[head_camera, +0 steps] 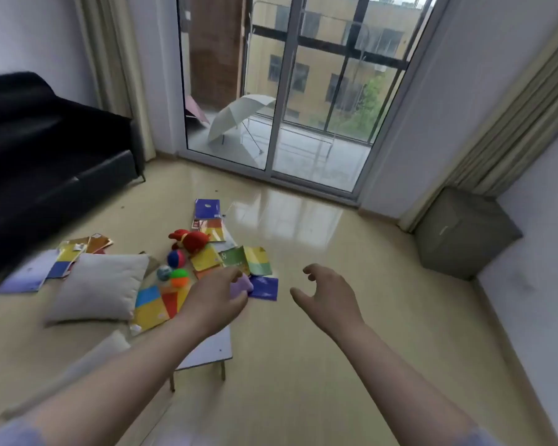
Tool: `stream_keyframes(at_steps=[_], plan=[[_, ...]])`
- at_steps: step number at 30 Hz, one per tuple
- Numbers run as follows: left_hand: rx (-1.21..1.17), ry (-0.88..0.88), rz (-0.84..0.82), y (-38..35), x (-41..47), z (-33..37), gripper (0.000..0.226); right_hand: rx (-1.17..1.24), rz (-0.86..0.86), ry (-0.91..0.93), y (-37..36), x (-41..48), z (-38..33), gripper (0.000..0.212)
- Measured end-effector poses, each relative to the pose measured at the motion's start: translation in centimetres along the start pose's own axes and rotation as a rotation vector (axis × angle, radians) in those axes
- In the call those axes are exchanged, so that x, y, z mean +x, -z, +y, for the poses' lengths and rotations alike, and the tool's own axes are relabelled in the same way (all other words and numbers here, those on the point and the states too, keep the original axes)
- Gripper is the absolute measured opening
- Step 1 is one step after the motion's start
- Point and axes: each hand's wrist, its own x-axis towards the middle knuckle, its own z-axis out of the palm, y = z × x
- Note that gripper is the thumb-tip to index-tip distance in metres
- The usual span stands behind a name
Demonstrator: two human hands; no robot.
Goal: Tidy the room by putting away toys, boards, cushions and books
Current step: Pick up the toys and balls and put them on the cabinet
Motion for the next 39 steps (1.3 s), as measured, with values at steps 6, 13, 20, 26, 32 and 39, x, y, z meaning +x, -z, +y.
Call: stream_keyframes(at_steps=[6, 13, 20, 26, 32, 39], plan=[[-0.043, 0.077, 0.008, -5.2, 7.1, -1.3, 0.021, -0.002, -0.094, 0.014, -2.3, 8.6, 4.2, 0.048], [-0.102, 0.257, -0.035, -9.0, 18.0, -3.9, 0.014, -0.035, -0.23, 0.047, -4.6, 20.8, 6.5, 0.045], [-0.012, 0.389, -0.036, -10.5, 28.1, -6.2, 0.022, -0.018, -0.29, 0.113, -6.1, 32.8, 7.8, 0.046], [0.004, 0.578, 0.018, -11.8, 34.0, -7.7, 0.032, -0.008, -0.396, 0.231, -7.7, 41.6, 8.6, 0.045], [-0.058, 0.756, 0.131, -12.8, 39.3, -8.3, 0.023, -0.028, -0.471, 0.386, -9.3, 50.5, 9.2, 0.042], [-0.109, 0.958, 0.234, -12.9, 41.4, -12.4, 0.028, -0.038, -0.596, 0.478, -13.6, 57.3, 7.1, 0.045]])
